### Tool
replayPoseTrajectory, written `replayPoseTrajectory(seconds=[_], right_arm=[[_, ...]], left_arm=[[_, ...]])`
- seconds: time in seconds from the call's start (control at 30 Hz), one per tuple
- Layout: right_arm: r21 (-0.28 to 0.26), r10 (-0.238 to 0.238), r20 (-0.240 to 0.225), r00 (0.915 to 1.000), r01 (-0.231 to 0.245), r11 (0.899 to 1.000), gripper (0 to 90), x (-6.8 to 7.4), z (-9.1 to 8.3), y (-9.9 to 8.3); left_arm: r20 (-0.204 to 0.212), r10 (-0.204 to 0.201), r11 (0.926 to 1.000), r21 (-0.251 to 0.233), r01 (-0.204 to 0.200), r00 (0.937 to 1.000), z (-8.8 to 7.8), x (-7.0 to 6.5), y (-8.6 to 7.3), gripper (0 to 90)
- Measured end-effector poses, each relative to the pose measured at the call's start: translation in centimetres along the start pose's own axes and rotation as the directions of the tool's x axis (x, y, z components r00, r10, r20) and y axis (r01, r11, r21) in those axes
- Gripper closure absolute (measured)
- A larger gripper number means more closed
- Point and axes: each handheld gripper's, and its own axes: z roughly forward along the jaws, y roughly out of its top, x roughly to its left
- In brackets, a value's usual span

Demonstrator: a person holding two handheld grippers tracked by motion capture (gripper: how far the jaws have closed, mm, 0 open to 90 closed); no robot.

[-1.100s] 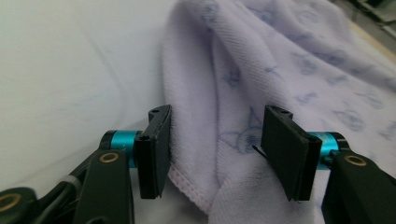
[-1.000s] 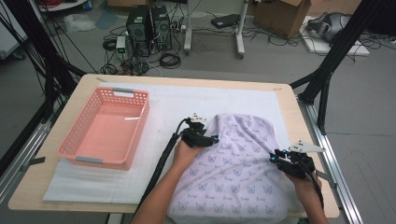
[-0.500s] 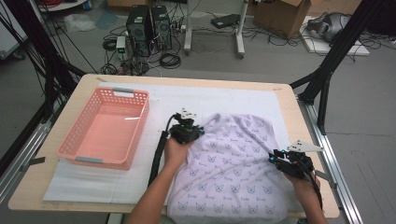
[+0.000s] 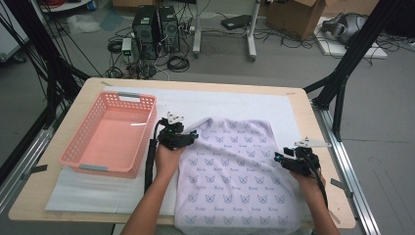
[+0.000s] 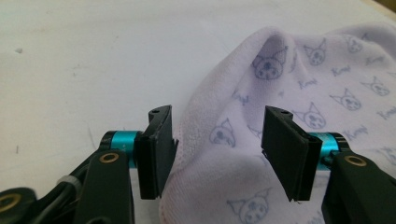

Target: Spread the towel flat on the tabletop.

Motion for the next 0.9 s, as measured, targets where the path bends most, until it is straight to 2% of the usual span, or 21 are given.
replayPoseTrajectory(seconds=[0.1,0.17,0.23,0.3,0.33,0.37,0.4,0.43,0.47,0.5,0.53,0.57,0.6,0.67,0.73,0.77,0.8,0.83,0.87,0.9], right_arm=[[0.016,0.02,0.013,0.9997,-0.02,1.0,48.0,-0.2,1.6,1.1],[0.026,0.013,0.011,0.9998,-0.014,1.0,47.5,-0.3,2.8,1.9],[0.065,-0.032,0.029,0.9991,0.03,0.997,47.5,-0.3,4.0,2.4],[0.05,-0.014,0.008,0.9999,0.014,0.999,61.7,-0.8,4.6,2.8],[0.048,-0.013,0.0,0.9999,0.013,0.999,78.8,-1.0,4.7,3.1],[0.052,-0.016,-0.013,0.9998,0.017,0.999,86.2,-1.2,4.8,3.2],[0.057,-0.023,-0.002,0.9997,0.023,0.998,86.8,-1.2,4.9,3.4],[0.06,-0.028,0.037,0.9989,0.026,0.998,87.2,-1.4,5.0,3.7],[0.048,-0.029,0.108,0.9938,0.024,0.999,87.4,-1.7,4.9,3.7],[0.028,0.001,0.158,0.9874,-0.005,1.0,87.5,-2.2,4.7,3.7],[0.009,0.039,0.197,0.9797,-0.041,0.999,87.5,-2.9,4.5,3.5],[0.007,0.083,0.209,0.9744,-0.087,0.996,87.4,-3.4,4.4,3.3],[0.016,0.104,0.204,0.9733,-0.11,0.994,87.2,-3.7,4.4,3.1],[0.01,0.088,0.207,0.9744,-0.092,0.996,82.5,-3.3,4.3,2.9],[-0.003,0.081,0.195,0.9774,-0.082,0.997,68.3,-2.8,3.7,2.9],[-0.016,0.092,0.169,0.9813,-0.091,0.996,65.7,-2.7,3.3,2.9],[-0.027,0.1,0.139,0.9852,-0.097,0.995,61.8,-2.6,2.9,2.9],[-0.032,0.097,0.135,0.9861,-0.093,0.995,59.6,-2.5,2.4,2.8],[-0.041,0.095,0.128,0.9872,-0.09,0.995,59.1,-2.5,1.9,2.6],[-0.048,0.104,0.109,0.9886,-0.099,0.994,57.9,-2.4,1.3,2.5]], left_arm=[[0.016,-0.01,0.9999,0.01,0.009,0.9998,-0.3,0.3,-1.0,43.8],[0.015,-0.016,0.9998,0.013,0.016,0.9998,-0.5,0.4,-1.6,43.5],[0.015,-0.009,0.9987,0.051,0.008,0.9999,-0.5,0.4,-1.8,41.8],[0.016,0.0,0.999,0.045,-0.001,0.9999,-0.7,0.3,-1.8,40.7],[0.016,0.004,0.9992,0.04,-0.005,0.9999,-0.8,0.3,-1.7,40.7],[0.02,0.005,0.9994,0.035,-0.006,0.9998,-0.9,0.2,-1.7,40.8],[0.023,0.004,0.9996,0.027,-0.004,0.9997,-1.1,0.1,-1.6,40.8],[0.025,0.009,0.9995,0.031,-0.01,0.9996,-1.2,0.1,-1.6,40.8],[0.031,0.01,0.9992,0.039,-0.011,0.9995,-1.2,0.0,-1.6,40.7],[0.034,0.013,0.9991,0.04,-0.014,0.9994,-1.3,-0.1,-1.8,40.7],[0.042,0.005,0.9992,0.04,-0.007,0.9991,-1.4,-0.2,-2.0,40.7],[0.05,0.002,0.9988,0.048,-0.004,0.9987,-1.4,-0.3,-2.2,40.8],[0.058,0.007,0.9979,0.064,-0.011,0.9983,-1.4,-0.4,-2.5,40.9],[0.076,0.01,0.9934,0.113,-0.019,0.997,-1.3,-0.6,-3.0,40.5],[0.095,0.006,0.9923,0.123,-0.018,0.9954,-1.4,-0.9,-3.5,40.2],[0.107,0.004,0.9941,0.107,-0.015,0.9942,-1.6,-1.2,-3.8,39.4],[0.129,0.008,0.9944,0.104,-0.021,0.9917,-1.6,-1.5,-4.1,44.0],[0.121,0.049,0.9935,0.096,-0.061,0.9914,-1.7,-1.9,-4.3,45.2],[0.112,0.097,0.9893,0.098,-0.108,0.9889,-1.8,-2.2,-4.4,54.4],[0.09,0.137,0.9849,0.094,-0.146,0.9864,-2.0,-2.4,-4.6,67.5]])
